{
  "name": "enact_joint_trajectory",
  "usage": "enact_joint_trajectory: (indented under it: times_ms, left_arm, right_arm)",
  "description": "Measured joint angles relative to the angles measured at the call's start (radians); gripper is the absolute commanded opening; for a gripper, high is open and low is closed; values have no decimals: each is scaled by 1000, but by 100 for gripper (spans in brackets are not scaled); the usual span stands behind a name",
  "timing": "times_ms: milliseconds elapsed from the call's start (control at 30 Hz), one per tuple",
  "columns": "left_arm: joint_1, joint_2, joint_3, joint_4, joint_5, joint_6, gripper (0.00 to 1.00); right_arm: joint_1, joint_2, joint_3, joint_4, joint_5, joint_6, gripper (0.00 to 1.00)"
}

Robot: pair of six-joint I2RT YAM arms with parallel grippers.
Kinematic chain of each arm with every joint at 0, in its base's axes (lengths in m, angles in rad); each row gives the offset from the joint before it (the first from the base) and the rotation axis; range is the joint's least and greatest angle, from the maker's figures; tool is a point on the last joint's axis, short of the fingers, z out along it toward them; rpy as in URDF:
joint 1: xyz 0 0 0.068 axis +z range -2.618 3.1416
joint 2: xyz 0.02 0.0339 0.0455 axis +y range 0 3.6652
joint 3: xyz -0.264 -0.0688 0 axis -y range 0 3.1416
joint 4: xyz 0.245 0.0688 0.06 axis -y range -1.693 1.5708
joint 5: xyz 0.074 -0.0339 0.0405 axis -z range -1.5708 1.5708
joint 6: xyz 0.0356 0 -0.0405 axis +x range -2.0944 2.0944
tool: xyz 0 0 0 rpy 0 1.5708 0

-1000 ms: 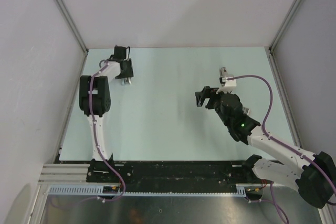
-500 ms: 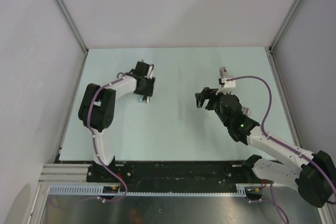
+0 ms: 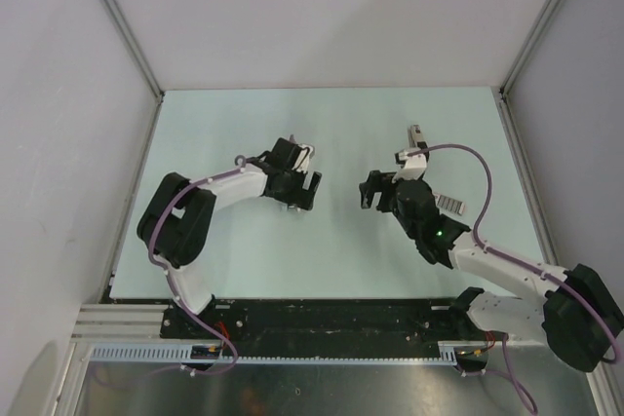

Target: Unload the staples from the stapler

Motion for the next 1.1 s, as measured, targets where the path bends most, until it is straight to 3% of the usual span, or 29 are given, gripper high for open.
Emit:
enact_joint_trajectory:
  times_ms: [200,400,500,733,967,1100]
  left_arm:
    - [72,-84,-7,-76,137,-4,99]
    - [396,-267,31,-126,294,26,99]
    - [492,-355,17,-146,312,59,99]
    - [509,-557,-128,-224,307,156,99]
    - [509,-618,-168,-274,280,200,99]
    - [509,-625,-168,-275,277,211,99]
  right_arm:
    - [85,146,31,7,60,-1,90]
    - [205,436,256,-23,114,-19,91]
    - [247,566,381,-26,127,-28,90]
    - [293,782,578,-51,133,-31,78]
    - [275,826,650,-143,93,-21,60]
    - [261,837,664,-169,57,-3,56]
